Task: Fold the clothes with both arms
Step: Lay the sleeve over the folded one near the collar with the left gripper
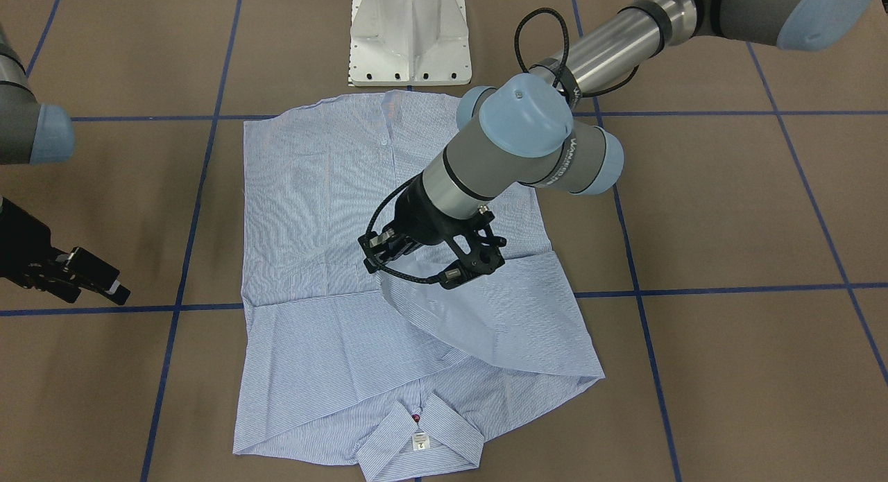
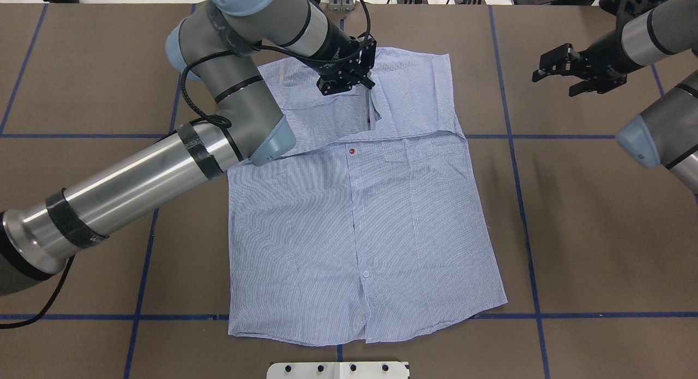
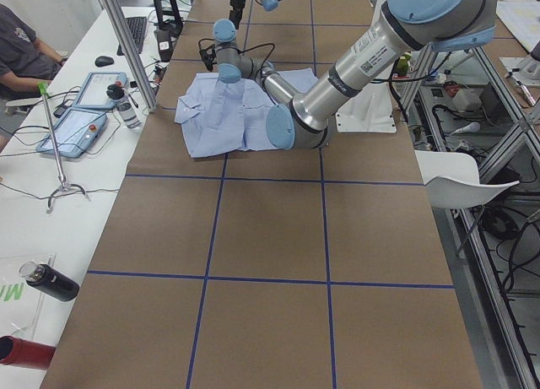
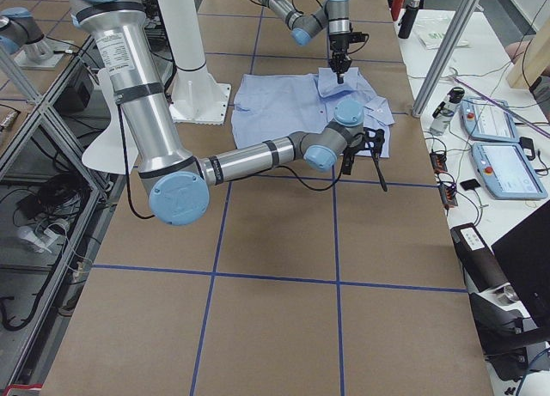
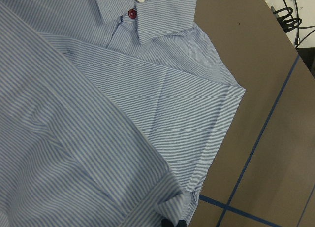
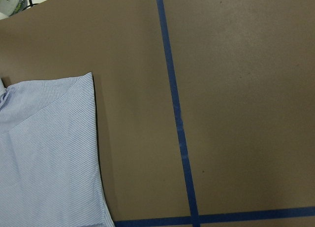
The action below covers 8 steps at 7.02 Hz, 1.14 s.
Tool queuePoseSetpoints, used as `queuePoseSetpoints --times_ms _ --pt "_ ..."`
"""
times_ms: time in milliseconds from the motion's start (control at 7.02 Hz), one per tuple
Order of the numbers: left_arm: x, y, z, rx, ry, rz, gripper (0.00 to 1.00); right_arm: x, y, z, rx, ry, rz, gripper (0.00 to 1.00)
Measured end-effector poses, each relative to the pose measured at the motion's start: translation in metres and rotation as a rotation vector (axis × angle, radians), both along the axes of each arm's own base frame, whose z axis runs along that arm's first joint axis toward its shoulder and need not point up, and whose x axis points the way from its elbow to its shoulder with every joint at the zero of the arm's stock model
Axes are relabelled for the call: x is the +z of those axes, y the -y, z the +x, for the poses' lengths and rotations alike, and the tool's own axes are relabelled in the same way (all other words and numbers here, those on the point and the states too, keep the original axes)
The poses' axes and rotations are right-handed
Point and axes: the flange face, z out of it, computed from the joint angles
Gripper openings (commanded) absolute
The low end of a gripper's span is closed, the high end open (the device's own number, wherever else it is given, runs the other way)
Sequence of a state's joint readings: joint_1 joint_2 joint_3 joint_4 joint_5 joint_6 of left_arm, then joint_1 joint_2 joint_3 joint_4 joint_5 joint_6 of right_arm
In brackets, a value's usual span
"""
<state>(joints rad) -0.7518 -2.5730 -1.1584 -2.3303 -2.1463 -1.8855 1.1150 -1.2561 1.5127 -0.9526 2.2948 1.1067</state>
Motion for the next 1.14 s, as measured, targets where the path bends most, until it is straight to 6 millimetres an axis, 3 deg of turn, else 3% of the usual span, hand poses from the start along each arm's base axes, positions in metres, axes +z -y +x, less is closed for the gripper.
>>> queuePoseSetpoints --times_ms 428,713,998,1140 --pt "-0.009 -0.02 0.031 -0.021 0.002 0.019 0.0 0.005 0.0 0.006 0.005 -0.005 -0.002 0.99" --pt "-0.02 -0.021 0.045 -0.034 0.002 0.025 0.03 0.007 0.001 0.012 0.012 -0.008 -0.001 0.99" --pt "-0.026 -0.016 0.053 -0.05 -0.003 0.032 0.11 0.008 0.003 0.017 0.018 -0.012 0.001 0.99" --pt "-0.027 -0.014 0.055 -0.061 -0.007 0.038 0.25 0.009 0.004 0.02 0.021 -0.013 0.001 0.99"
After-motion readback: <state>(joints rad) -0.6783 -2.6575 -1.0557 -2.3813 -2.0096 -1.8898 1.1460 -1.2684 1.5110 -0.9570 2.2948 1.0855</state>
